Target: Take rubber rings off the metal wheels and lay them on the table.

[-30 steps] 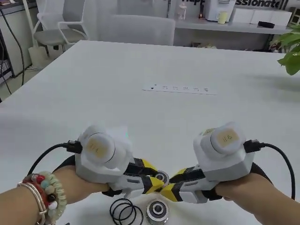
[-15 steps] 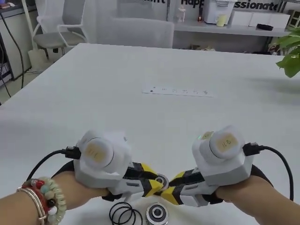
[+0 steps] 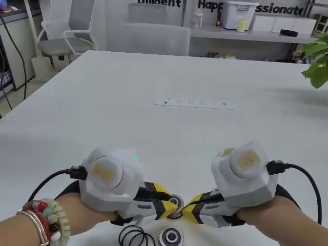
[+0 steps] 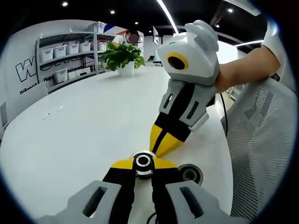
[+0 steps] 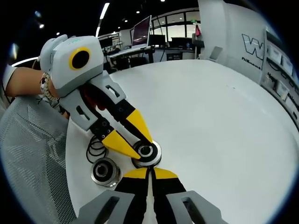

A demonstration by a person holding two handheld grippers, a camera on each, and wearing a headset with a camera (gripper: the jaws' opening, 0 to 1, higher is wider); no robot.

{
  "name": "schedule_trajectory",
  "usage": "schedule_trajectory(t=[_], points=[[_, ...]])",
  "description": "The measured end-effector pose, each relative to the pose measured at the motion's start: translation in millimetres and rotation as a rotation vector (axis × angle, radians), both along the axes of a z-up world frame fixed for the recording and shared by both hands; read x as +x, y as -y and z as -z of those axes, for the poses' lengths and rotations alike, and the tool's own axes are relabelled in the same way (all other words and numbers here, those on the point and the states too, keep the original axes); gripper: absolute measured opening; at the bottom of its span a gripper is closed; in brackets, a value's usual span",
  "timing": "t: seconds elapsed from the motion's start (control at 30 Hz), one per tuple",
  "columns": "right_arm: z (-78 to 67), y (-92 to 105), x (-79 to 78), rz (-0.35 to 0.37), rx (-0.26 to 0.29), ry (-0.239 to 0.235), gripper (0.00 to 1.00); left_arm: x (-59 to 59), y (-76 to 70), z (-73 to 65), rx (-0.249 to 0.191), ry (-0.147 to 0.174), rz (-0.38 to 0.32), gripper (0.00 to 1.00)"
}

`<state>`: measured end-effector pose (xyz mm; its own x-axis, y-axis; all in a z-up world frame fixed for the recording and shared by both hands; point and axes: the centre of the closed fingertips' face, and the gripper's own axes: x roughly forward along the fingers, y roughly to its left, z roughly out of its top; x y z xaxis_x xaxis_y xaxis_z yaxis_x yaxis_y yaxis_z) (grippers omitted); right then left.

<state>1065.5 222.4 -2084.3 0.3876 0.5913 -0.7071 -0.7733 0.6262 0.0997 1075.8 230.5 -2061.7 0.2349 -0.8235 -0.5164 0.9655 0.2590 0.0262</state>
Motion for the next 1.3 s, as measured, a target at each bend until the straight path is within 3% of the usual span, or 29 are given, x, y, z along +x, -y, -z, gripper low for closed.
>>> schedule_trajectory(t=[0.03, 0.17, 0.3, 0.5, 0.57, 0.6, 0.67, 0.73, 1.1, 1.23, 1.27, 1.3], points=[[0.2, 0.1, 0.1, 0.02, 0.013, -0.016, 0.0, 0.0, 0.0, -0.1, 0.0, 0.0, 0.0, 0.08], [1.7, 5.3, 3.7, 0.24, 0.155, -0.196, 0.0, 0.0, 0.1, 0.1, 0.005, 0.008, 0.002, 0.08], [-0.5, 8.5, 4.0, 0.307, 0.224, -0.258, 0.0, -0.6, 0.7, 0.2, 0.012, 0.013, 0.003, 0.08], [-3.4, 8.8, 4.6, 0.304, 0.217, -0.248, 0.0, -0.7, 0.2, 0.8, 0.011, 0.011, 0.001, 0.08], [-20.9, 3.6, 12.2, 0.319, 0.308, -0.228, 0.0, -1.4, 0.2, 1.0, 0.013, 0.013, 0.0, 0.08], [-18.2, 4.6, 5.7, 0.331, 0.296, -0.285, 0.0, -1.1, -0.2, 1.0, 0.015, 0.015, -0.002, 0.08], [-14.9, 6.1, 9.9, 0.308, 0.255, -0.218, 0.0, -1.7, -0.2, 1.0, 0.015, 0.015, 0.0, 0.08], [-15.9, 3.8, 7.1, 0.306, 0.25, -0.233, 0.0, -1.9, -0.1, 1.1, 0.017, 0.019, 0.002, 0.08], [-20.3, -1.8, 4.9, 0.244, 0.219, -0.194, 0.0, -2.4, 0.8, 1.1, 0.024, 0.031, 0.003, 0.08], [-27.9, -9.8, 4.0, 0.227, 0.268, -0.195, 0.0, -2.5, 1.0, 1.0, 0.022, 0.031, 0.005, 0.08], [-33.4, -15.4, 4.4, 0.221, 0.308, -0.193, 0.0, -2.4, 1.0, 1.0, 0.021, 0.03, 0.005, 0.08], [-37.4, -22.2, -1.4, 0.198, 0.339, -0.232, 0.0, -2.2, 0.9, 1.1, 0.019, 0.027, 0.003, 0.08]])
